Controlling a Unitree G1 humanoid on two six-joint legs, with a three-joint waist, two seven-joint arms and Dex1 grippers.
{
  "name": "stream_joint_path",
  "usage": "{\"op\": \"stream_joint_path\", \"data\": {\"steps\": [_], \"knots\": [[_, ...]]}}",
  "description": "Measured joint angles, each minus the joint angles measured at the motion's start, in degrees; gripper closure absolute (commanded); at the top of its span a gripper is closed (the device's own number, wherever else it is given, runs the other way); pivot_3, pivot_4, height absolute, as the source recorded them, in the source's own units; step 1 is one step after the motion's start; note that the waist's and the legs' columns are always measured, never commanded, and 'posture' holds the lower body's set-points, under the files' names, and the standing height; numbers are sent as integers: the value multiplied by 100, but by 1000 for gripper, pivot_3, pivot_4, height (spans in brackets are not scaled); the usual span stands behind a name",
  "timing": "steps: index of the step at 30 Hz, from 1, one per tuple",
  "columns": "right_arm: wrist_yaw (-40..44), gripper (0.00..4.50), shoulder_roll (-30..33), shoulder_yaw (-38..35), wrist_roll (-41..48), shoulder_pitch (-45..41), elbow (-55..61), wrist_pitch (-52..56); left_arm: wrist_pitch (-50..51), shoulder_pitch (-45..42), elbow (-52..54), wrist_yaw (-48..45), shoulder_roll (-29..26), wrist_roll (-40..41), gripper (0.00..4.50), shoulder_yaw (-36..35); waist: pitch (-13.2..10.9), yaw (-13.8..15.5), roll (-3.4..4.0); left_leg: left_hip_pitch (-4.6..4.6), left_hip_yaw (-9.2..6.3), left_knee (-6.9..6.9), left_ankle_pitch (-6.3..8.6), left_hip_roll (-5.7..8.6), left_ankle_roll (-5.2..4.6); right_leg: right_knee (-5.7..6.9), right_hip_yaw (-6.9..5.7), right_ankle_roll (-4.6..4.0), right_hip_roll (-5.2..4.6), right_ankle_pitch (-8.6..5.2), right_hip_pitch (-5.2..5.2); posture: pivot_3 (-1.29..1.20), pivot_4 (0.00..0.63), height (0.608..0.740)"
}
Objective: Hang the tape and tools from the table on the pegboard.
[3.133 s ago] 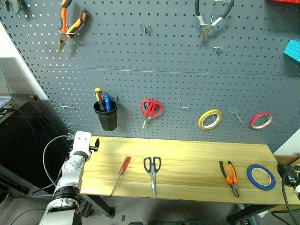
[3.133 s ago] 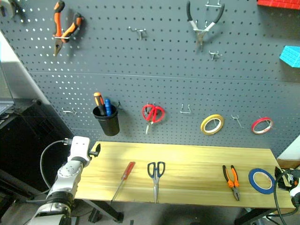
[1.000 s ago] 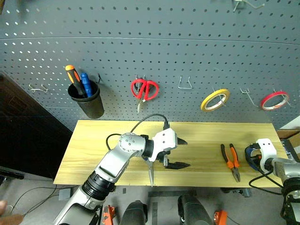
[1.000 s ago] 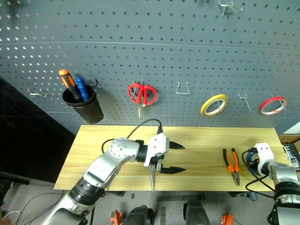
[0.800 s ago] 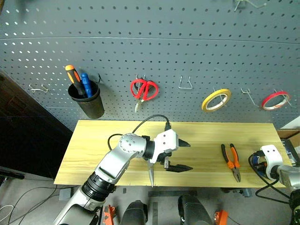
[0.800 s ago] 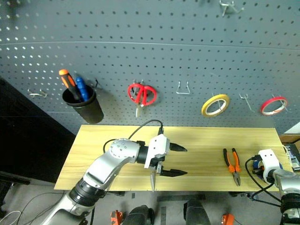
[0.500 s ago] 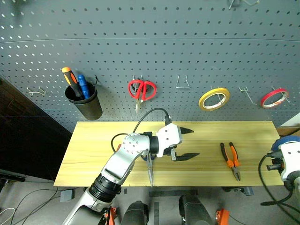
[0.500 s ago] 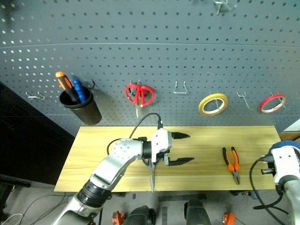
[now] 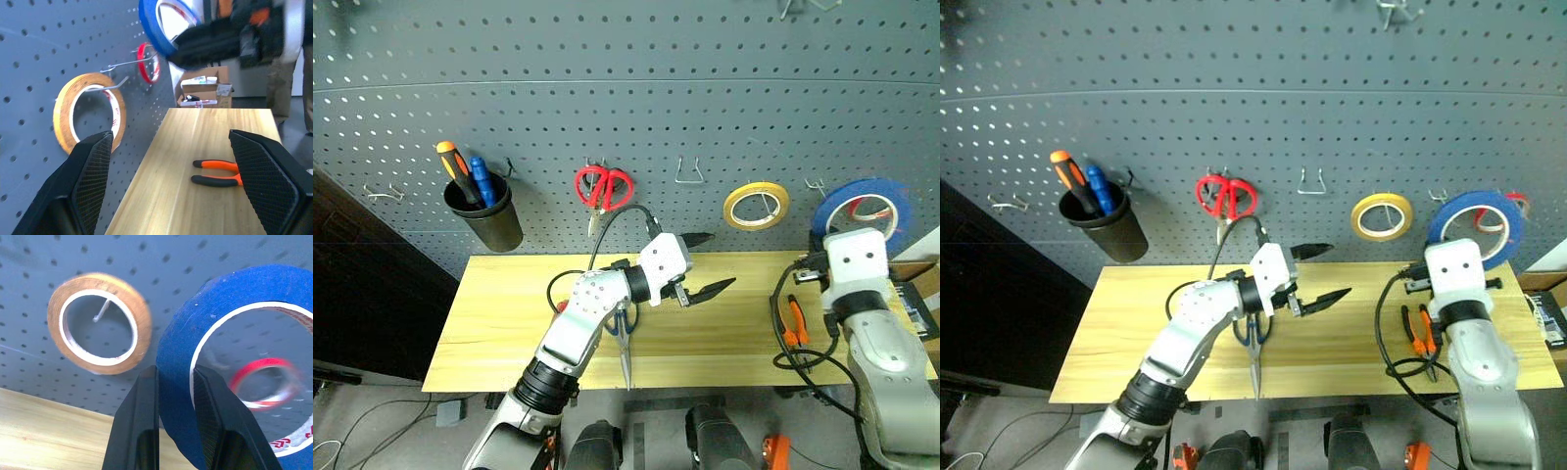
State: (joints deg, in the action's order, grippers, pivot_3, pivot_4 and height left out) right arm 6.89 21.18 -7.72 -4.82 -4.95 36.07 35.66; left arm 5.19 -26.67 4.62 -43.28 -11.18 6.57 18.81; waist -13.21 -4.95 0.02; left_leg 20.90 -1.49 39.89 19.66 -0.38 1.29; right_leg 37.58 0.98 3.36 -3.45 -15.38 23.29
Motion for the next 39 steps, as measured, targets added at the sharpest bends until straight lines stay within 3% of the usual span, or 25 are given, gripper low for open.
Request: {"op": "stream_joint_path", "data": {"steps": [8, 13, 20, 23, 26, 32, 39], "knots": [[618, 3826, 172, -442, 702, -983, -2070, -1157, -53, -2, -63, 58, 30, -3, 446, -16, 1, -1, 1, -2, 2, 2, 1, -9, -2, 10, -1, -1, 2, 0, 1, -138, 198, 740], [790, 2292, 148, -493, 979, -829, -2157, -1276, -60, -2, -77, 139, 14, -14, 446, -20, 1, 12, 1, 0, 2, 2, -1, -19, 2, 10, -1, 0, 0, 0, 2, -130, 194, 740], [637, 43, -147, -455, 1066, 559, -1045, -759, -217, 10, -244, 107, -197, -143, 446, -27, 10, 47, 6, -1, -1, 3, -2, -19, 4, 17, -1, 0, 1, 0, 3, -127, 189, 740], [551, 17, -239, -380, 1082, 1350, -441, 56, -359, 33, -466, -7, -466, -247, 446, -30, 13, 39, 9, -1, 2, 7, -2, -20, 4, 21, 4, 0, -2, 0, 3, -133, 190, 740], [462, 17, -245, -233, 1072, 1461, -306, 1013, -476, 33, -667, -88, -558, -282, 446, -32, 21, 7, -1, -11, 5, 11, 1, -17, -3, 34, 12, 0, -2, 1, 3, -138, 189, 740], [339, 17, -347, -487, 1273, 682, -1077, 2009, -584, 39, -742, -115, -475, -330, 446, 6, 25, 15, 0, -12, 1, 11, 1, -7, -7, 40, 5, -7, 6, 5, 3, -137, 184, 740], [640, 17, 261, -382, 1260, -106, -2962, 1997, -670, 139, -779, -110, -425, -426, 446, 73, 26, 18, 0, -6, 6, 9, -5, -6, 4, 31, 7, -6, 4, 5, 5, -120, 184, 740]]}}
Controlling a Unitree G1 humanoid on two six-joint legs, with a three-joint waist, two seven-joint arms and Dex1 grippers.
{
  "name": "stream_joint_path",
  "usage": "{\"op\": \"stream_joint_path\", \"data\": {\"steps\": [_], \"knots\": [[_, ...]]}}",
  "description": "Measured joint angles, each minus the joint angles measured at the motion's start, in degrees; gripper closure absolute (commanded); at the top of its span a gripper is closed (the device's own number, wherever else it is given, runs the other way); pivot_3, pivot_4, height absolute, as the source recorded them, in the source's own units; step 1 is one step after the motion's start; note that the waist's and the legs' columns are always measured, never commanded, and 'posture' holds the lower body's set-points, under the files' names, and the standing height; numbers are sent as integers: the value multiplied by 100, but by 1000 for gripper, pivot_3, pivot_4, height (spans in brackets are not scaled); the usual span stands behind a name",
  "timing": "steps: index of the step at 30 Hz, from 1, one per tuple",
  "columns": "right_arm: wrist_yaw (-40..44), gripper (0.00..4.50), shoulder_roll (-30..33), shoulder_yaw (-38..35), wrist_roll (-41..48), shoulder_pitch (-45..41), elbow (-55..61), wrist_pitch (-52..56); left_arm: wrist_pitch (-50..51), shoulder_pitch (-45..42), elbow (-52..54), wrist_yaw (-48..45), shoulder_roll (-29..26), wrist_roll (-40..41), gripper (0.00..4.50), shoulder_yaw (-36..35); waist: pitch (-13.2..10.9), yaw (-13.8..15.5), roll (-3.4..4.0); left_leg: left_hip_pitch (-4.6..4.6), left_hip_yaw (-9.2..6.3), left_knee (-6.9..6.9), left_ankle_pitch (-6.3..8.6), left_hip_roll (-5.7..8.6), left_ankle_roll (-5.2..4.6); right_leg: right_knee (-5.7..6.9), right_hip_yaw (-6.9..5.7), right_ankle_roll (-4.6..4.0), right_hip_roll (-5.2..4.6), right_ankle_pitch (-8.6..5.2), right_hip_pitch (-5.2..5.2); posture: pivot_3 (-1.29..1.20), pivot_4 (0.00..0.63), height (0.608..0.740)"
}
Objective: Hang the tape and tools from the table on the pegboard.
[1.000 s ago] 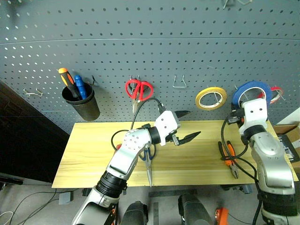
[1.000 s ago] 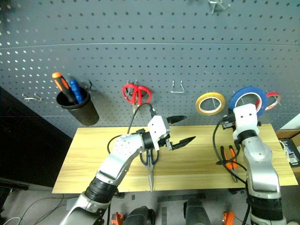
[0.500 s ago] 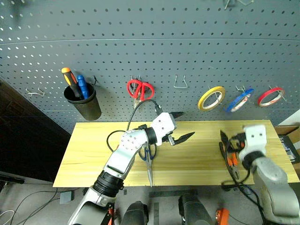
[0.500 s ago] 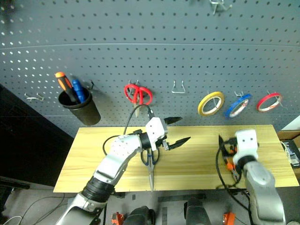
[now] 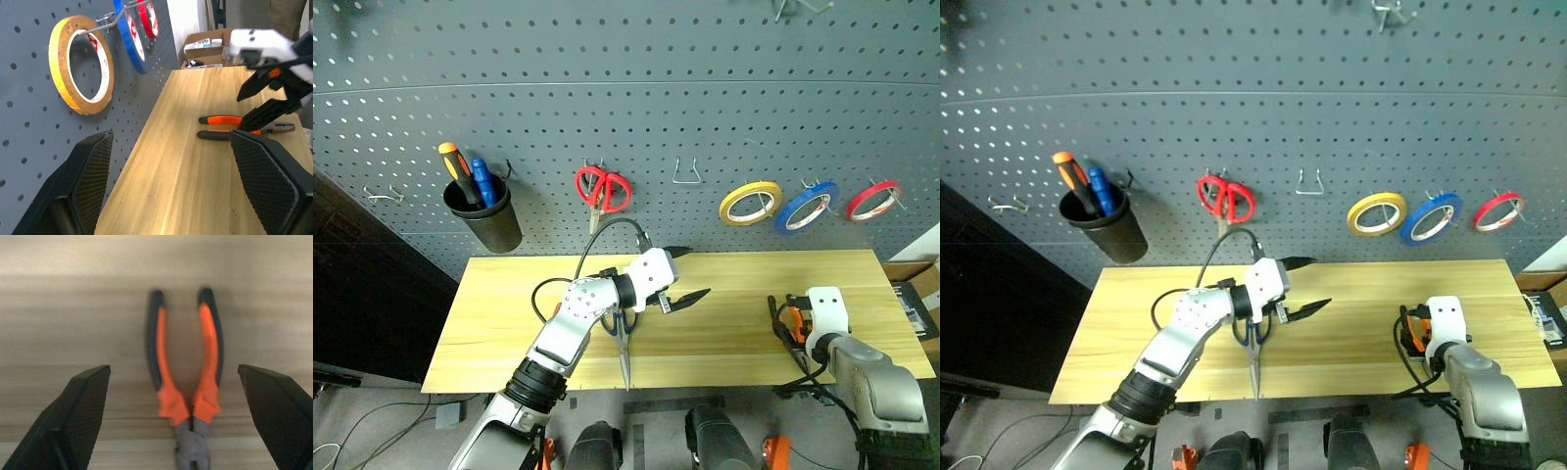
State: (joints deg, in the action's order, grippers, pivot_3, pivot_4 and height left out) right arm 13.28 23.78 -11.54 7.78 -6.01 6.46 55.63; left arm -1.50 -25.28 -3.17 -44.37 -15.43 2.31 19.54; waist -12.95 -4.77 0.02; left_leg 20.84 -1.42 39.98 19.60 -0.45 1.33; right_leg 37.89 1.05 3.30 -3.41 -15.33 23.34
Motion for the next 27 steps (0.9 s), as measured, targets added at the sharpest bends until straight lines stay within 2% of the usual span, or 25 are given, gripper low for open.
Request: {"op": "stream_joint_path", "data": {"steps": [12, 18, 19, 21, 24, 25, 27], "knots": [[577, 17, 254, 286, 23, -640, -1676, -561, -19, 21, -43, 17, 11, -73, 446, 2, 7, 1, -2, -2, 0, 4, -3, -5, 4, 7, 0, 0, 1, 0, 0, -112, 179, 740], [911, 17, 550, 390, 11, -929, -2375, -760, -31, 19, -96, 17, 51, -84, 446, 2, 54, 1, -32, -2, -1, 4, -3, -7, 6, 6, -1, 0, 1, 0, -2, -111, 175, 740], [956, 388, 568, 393, 12, -943, -2437, -763, -37, 19, -109, 17, 54, -86, 446, 2, 66, 5, -42, -2, -3, 4, -4, -8, 6, 6, -3, 0, 1, 0, -3, -111, 175, 740], [1040, 745, 588, 387, 23, -953, -2498, -739, -48, 18, -149, 18, 59, -94, 446, 2, 89, 8, -52, -2, -2, 4, -3, -10, 6, 5, -2, 0, 0, 0, -3, -111, 175, 740], [1136, 1777, 608, 372, 74, -973, -2494, -610, -49, 10, -195, 69, 99, -100, 446, -1, 103, 6, -55, -3, 0, 7, -3, -11, 5, 6, 0, 0, 0, 0, -4, -115, 171, 740], [1159, 1928, 614, 372, 81, -980, -2492, -580, -50, 9, -200, 97, 116, -97, 446, -10, 107, 6, -56, -3, -1, 7, -2, -11, 4, 7, 0, 0, 0, 0, -4, -116, 168, 740], [1135, 1933, 602, 368, 80, -981, -2480, -572, -54, 10, -199, 88, 130, -75, 446, -13, 112, 6, -54, -3, -1, 6, -3, -11, 6, 7, -1, 0, 0, 0, -4, -112, 166, 740]]}}
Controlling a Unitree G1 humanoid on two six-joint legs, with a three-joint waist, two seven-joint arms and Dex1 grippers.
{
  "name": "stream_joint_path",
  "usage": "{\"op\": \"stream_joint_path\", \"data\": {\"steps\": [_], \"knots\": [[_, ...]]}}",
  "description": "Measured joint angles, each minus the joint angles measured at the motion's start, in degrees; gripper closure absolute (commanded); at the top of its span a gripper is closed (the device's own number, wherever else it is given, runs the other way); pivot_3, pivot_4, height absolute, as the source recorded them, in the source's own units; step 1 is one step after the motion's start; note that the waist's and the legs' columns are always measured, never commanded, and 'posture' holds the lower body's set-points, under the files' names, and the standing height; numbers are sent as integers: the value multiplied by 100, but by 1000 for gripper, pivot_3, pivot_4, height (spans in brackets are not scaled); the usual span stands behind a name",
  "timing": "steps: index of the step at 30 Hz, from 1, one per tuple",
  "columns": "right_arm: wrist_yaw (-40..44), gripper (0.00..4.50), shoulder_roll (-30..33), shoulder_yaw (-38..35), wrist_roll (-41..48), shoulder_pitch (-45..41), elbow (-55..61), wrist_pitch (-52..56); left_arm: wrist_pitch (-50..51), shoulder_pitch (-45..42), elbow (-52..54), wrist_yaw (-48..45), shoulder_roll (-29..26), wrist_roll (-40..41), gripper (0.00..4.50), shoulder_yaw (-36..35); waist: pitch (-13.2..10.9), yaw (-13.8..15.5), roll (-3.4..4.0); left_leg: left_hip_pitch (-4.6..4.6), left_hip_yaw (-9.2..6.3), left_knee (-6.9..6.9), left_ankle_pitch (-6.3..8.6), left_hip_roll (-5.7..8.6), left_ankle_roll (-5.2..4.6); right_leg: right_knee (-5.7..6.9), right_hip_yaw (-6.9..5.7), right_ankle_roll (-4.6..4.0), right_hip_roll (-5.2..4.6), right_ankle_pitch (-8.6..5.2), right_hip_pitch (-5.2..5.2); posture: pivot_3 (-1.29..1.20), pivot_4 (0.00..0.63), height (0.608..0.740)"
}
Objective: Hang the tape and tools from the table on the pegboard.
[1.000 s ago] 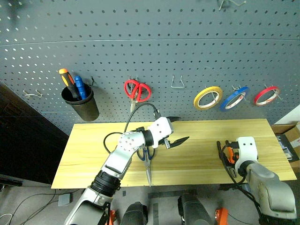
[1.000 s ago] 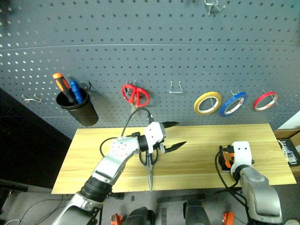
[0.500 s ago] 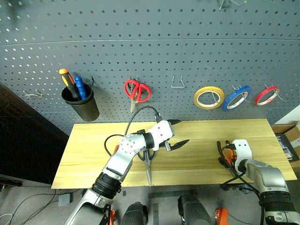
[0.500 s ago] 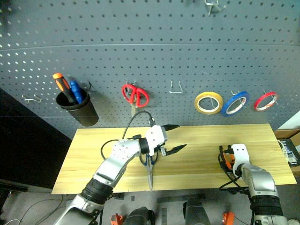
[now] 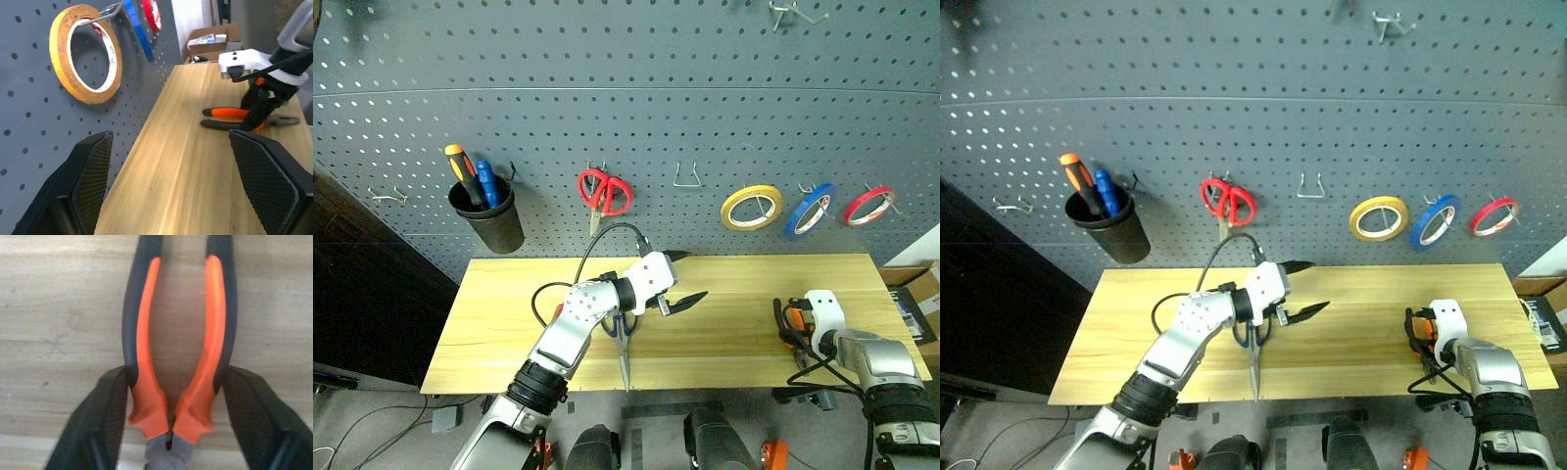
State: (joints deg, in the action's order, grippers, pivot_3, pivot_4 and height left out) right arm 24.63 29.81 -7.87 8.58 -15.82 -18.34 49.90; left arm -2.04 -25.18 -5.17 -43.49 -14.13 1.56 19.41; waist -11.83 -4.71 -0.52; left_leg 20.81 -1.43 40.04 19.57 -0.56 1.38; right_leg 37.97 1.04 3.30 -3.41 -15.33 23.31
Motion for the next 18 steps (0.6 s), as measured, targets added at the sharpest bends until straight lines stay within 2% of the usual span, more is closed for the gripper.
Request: {"op": "stream_joint_path", "data": {"steps": [5, 8, 11, 14, 18], "knots": [[-358, 1951, -375, -238, 100, 287, 824, -32, 169, 317, 30, 33, -33, 274, 446, -272, 12, -25, 21, 1, 4, -5, -1, -11, 1, 3, 8, 0, 0, 0, 10, -101, 164, 740], [-620, 1964, -763, -545, 347, 603, 2059, 53, 335, 697, 55, 208, -170, 394, 446, -642, 25, -26, 43, 5, 3, -6, 0, -13, 1, 9, 9, 0, 1, 0, 18, -92, 163, 740], [-879, 1971, -1084, -556, 450, 1015, 3591, 154, 300, 1176, 239, 180, -407, 523, 446, -891, 34, 9, 51, 7, -3, -7, 1, -12, -1, 8, 4, 0, -1, 0, 19, -86, 162, 740], [-1127, 1987, -1398, -116, 403, 1390, 4792, 100, 134, 1489, 411, 227, -421, 633, 446, -1107, 39, 56, 45, 9, -5, -5, 1, -10, -1, 6, 2, 0, -3, 0, 18, -80, 163, 740], [-1407, 1989, -1537, 1160, -4, 1640, 5815, -361, 31, 1623, 552, 621, -247, 835, 446, -1549, 41, 125, 43, 6, -5, -4, 4, -3, -7, 8, 1, 0, -4, 0, 17, -70, 164, 740]]}}
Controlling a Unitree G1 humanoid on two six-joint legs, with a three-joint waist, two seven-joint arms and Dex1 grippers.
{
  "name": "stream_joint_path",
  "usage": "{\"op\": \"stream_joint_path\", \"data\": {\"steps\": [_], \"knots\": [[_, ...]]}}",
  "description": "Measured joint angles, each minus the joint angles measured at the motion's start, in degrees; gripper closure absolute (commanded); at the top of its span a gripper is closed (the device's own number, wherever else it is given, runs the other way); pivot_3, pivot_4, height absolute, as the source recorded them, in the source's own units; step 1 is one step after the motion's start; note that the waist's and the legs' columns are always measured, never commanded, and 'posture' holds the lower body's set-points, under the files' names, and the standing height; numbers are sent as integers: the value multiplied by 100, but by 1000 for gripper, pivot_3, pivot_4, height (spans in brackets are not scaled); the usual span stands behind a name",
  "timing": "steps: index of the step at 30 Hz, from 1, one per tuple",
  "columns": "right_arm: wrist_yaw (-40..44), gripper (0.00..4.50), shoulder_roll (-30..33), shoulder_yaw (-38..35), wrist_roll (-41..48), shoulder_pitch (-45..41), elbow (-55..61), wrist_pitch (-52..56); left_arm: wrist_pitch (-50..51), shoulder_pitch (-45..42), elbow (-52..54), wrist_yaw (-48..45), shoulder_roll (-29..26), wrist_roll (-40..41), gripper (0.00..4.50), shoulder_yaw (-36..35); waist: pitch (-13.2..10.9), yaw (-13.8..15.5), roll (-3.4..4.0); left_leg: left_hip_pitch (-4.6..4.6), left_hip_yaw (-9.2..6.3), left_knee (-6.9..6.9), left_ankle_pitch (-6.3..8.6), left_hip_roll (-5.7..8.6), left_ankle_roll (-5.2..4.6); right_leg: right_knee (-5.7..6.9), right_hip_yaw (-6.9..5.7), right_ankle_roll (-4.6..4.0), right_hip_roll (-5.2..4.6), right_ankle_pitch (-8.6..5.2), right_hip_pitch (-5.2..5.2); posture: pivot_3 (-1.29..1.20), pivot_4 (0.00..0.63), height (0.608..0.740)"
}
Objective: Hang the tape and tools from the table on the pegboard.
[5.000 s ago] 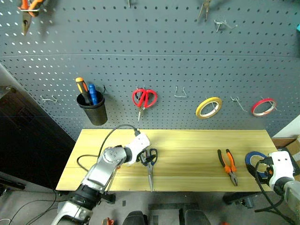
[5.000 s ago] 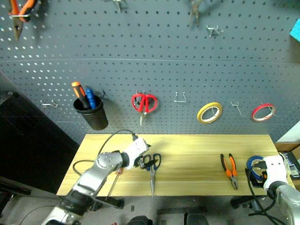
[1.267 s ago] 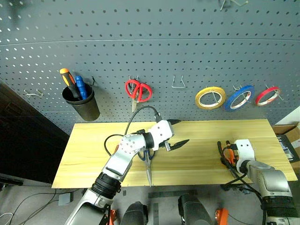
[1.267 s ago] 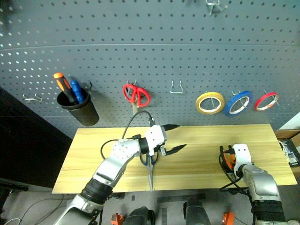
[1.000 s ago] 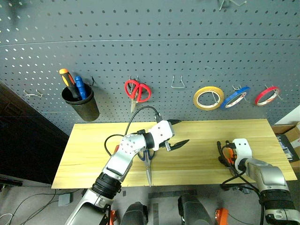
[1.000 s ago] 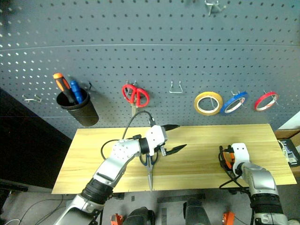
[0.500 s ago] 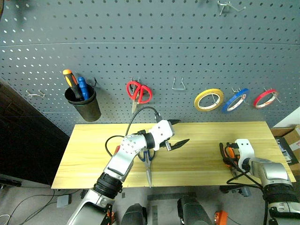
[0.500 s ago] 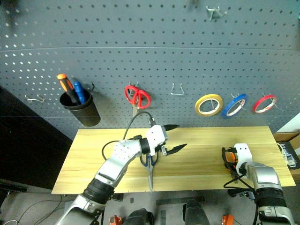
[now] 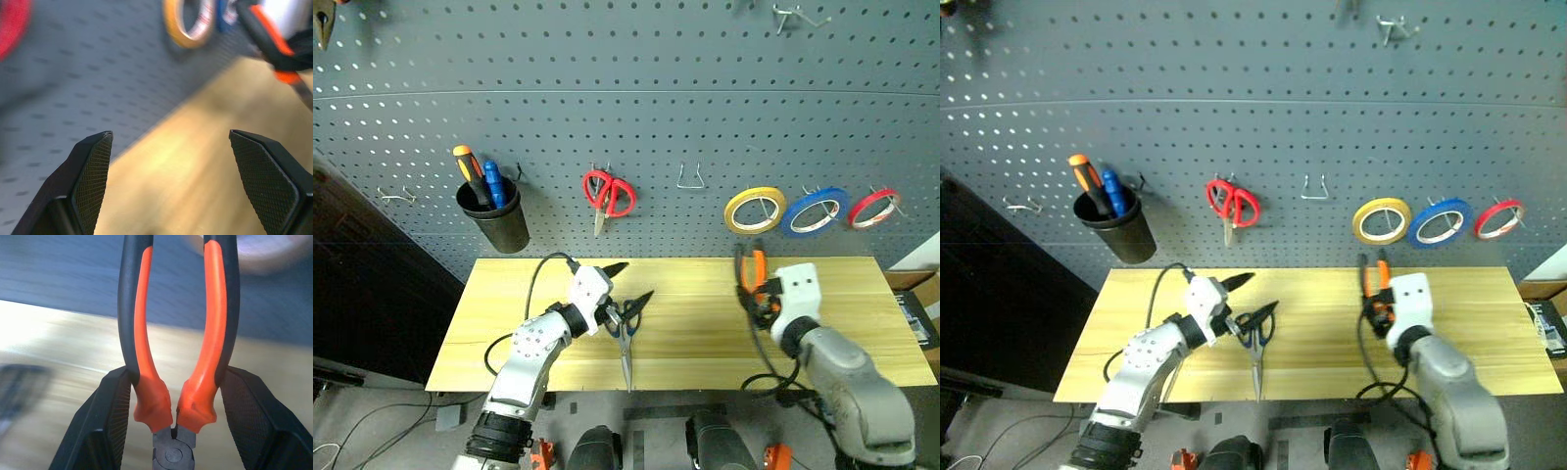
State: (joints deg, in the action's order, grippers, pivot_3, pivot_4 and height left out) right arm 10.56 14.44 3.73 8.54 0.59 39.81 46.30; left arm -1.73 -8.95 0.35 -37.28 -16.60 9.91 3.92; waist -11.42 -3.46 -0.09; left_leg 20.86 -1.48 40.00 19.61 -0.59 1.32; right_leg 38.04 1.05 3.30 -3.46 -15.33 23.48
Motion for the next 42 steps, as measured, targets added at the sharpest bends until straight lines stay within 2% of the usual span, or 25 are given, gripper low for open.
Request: {"op": "stream_joint_path", "data": {"steps": [2, 6, 13, 21, 27, 32, 36, 40, 42], "knots": [[-136, 1994, -111, 478, -241, -171, 200, -272, -60, 24, 55, 188, 26, 26, 446, -160, 5, 6, -7, -2, -1, 1, -2, 7, 3, 1, -1, 0, 3, 0, -1, -66, 164, 740], [-374, 2001, -232, 942, -796, -1354, 16, -867, -344, 12, 173, 480, 93, -74, 446, -219, 9, 14, -14, -3, -3, 4, -11, 15, 19, 1, -5, -4, 4, 3, -2, -62, 164, 740], [-510, 2003, -446, 869, -1256, -3168, -1294, -1738, -454, 97, 292, 264, 12, 38, 446, -172, 20, 13, -33, 2, 1, -7, -11, 11, 22, -8, -7, -6, 12, 3, 5, -47, 161, 740], [-550, 2003, -626, 805, -1414, -4337, -3075, -2894, -371, 81, 677, -186, 8, 467, 446, 42, 20, 19, -33, 3, 3, -6, -11, 6, 22, -3, -8, -7, 11, 4, 8, -37, 156, 740], [-580, 2004, -593, 736, -1532, -4529, -4332, -3938, -242, -218, 645, -28, 44, 475, 446, 21, 24, 18, -38, 3, 7, -7, -11, 7, 22, -4, -6, -7, 10, 4, 8, -17, 148, 740], [-693, 2004, -578, 648, -1648, -4182, -4890, -4423, -203, -273, 601, 47, 48, 474, 446, 19, 24, 16, -38, 5, 10, -8, -12, 0, 23, -3, -4, -7, 9, 4, 11, -18, 147, 740], [-736, 2004, -593, 634, -1689, -3847, -4918, -4451, -81, -304, 576, 106, 57, 475, 446, 18, 24, 18, -37, 5, 11, -7, -12, -1, 24, 1, -1, -7, 9, 4, 13, -23, 147, 740], [-776, 2004, -758, 534, -1645, -3775, -4610, -3909, 157, -318, 574, 161, 35, 448, 446, 44, 45, 18, -38, 4, 8, -6, -12, -2, 24, 4, -2, -7, 10, 4, 13, -32, 146, 740], [-769, 1268, -803, 459, -1625, -3721, -4417, -3608, 323, -314, 573, 172, -6, 414, 446, 60, 64, 25, -43, 4, 6, -6, -12, -1, 24, 3, -4, -7, 10, 4, 11, -32, 146, 740]]}}
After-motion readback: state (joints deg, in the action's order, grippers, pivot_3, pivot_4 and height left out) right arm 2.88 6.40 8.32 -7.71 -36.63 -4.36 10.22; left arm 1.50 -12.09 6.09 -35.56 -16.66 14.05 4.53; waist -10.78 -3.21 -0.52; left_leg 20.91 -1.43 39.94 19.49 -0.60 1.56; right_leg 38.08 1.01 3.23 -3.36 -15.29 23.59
